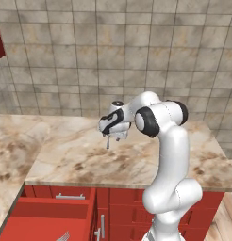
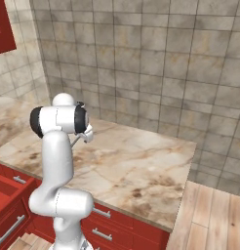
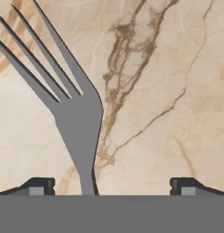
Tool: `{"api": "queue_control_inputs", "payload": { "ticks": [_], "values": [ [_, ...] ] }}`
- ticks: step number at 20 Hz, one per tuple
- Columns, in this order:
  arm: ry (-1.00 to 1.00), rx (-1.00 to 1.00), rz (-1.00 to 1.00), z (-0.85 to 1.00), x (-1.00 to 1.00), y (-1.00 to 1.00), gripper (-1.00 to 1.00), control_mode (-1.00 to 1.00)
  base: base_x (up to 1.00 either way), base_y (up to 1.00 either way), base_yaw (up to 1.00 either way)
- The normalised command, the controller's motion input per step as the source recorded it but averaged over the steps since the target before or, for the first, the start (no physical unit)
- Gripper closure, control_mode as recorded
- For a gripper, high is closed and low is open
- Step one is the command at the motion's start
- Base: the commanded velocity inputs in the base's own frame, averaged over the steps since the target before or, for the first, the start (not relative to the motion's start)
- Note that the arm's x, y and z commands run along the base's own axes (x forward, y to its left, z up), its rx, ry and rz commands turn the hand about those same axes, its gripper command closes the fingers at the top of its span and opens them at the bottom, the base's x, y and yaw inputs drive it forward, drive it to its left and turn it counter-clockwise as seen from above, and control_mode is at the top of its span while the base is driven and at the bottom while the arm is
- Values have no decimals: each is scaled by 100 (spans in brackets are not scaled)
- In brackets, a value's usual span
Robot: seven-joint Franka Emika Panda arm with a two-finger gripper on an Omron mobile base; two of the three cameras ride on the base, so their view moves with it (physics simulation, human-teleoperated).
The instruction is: Organize the utensils by type. Pick up the wooden spoons from the counter and place them in the open cabinet. Then pick up the metallic utensils from the counter and place them in the open drawer.
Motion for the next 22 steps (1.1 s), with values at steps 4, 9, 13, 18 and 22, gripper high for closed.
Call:
{"api": "queue_control_inputs", "payload": {
  "ticks": [4, 9, 13, 18, 22],
  "values": [
    [0, 3, 0, -3, 14, 10, -100, -100, 0, 0, 0],
    [0, 0, 0, -14, 7, 14, -100, -100, 0, 0, 0],
    [0, 0, 0, -16, 2, 15, -100, -100, 0, 0, 0],
    [0, 0, 0, -24, 0, 11, -100, -100, 0, 0, 0],
    [0, 0, 0, -32, 0, 19, -100, -100, 0, 0, 0]
  ]
}}
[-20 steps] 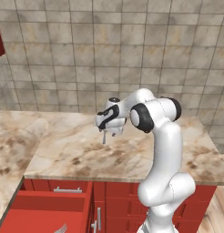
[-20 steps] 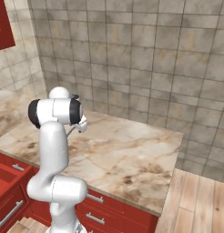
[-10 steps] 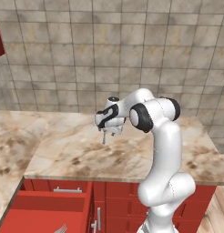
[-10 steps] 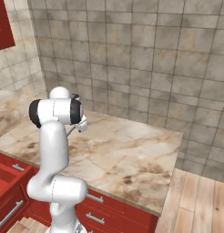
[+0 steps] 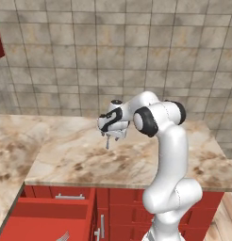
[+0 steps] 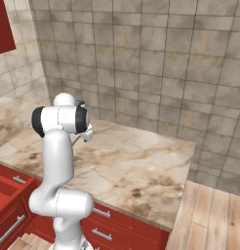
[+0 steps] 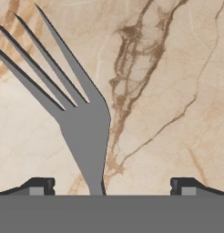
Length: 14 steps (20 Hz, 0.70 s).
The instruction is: Organize the utensils by type. Pick up the wooden spoons from the counter and place them in the open cabinet. Then pick up the metallic utensils from the counter and place them in the open drawer.
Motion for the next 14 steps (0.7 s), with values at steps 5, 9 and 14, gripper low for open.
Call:
{"api": "queue_control_inputs", "payload": {
  "ticks": [5, 9, 14],
  "values": [
    [0, -2, 0, -35, 0, 27, -100, -100, 0, 0, 0],
    [0, -4, 0, -32, 2, 25, -100, -100, 0, 0, 0],
    [0, -6, -1, -33, 6, 28, -100, -100, 0, 0, 0]
  ]
}}
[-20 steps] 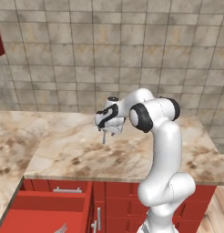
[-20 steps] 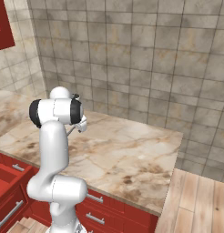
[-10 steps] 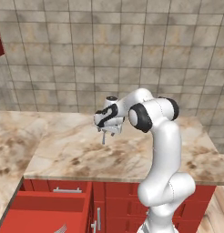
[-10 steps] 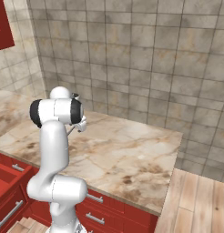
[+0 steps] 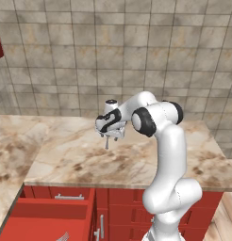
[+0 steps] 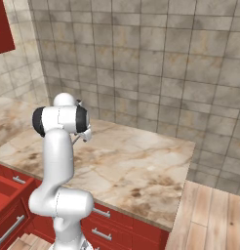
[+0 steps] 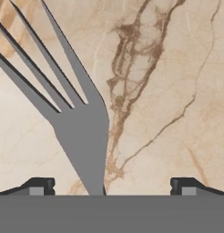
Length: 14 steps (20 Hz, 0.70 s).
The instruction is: Organize the utensils by type. Pick up the wooden spoons from the counter and place them in the open cabinet. Then pick up the metallic utensils from the counter and place them in the open drawer.
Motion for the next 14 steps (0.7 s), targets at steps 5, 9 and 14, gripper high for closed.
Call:
{"api": "queue_control_inputs", "payload": {
  "ticks": [5, 9, 14],
  "values": [
    [0, -3, -1, -37, 0, 22, -100, -100, 0, 0, 0],
    [0, 0, -1, -34, 0, 2, -100, -100, 0, 0, 0],
    [0, 0, -2, -38, 0, 0, -100, -100, 0, 0, 0]
  ]
}}
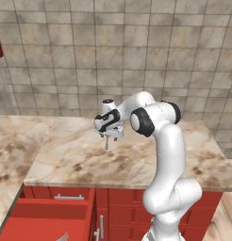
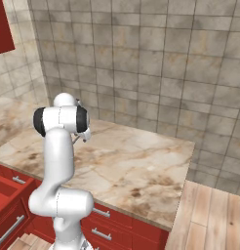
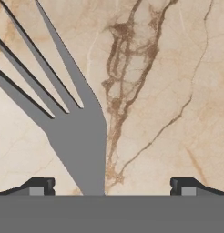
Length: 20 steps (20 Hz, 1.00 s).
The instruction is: Organize the utensils by type. Pick up the wooden spoons from the counter and place them in the open cabinet. Then pick up the metallic utensils from the counter and place them in the open drawer.
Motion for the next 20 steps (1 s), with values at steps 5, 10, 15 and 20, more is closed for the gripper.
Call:
{"api": "queue_control_inputs", "payload": {
  "ticks": [5, 10, 15, 20],
  "values": [
    [-8, 0, -1, -41, 0, 10, -100, -100, 0, 0, 0],
    [-6, 0, -2, -47, 0, 17, 100, -100, 0, 0, 0],
    [-2, 0, -4, -54, -6, 4, 100, -100, 0, 0, 0],
    [0, 0, -5, -49, -14, 0, 100, -100, 0, 0, 0]
  ]
}}
